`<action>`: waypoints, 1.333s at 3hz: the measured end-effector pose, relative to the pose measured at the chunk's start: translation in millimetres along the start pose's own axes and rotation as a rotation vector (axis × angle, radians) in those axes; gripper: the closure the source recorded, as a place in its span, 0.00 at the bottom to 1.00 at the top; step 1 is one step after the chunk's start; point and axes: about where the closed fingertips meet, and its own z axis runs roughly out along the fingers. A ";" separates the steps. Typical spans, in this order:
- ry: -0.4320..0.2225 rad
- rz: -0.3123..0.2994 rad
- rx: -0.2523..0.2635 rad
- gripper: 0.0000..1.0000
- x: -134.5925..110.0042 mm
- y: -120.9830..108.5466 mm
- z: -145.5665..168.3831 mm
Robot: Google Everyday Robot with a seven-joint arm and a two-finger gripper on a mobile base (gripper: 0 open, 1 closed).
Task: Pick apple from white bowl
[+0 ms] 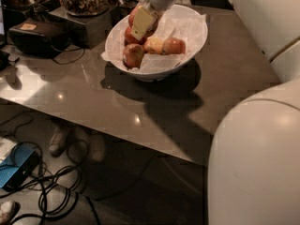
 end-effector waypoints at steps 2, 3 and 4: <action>0.002 -0.122 -0.014 1.00 -14.6 36.6 -33.1; 0.022 -0.180 -0.048 1.00 -14.3 56.6 -43.0; 0.033 -0.223 -0.067 1.00 -11.3 73.1 -50.4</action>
Offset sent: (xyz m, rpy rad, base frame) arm -0.0643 0.0206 0.0532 -0.0748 -0.0099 0.1969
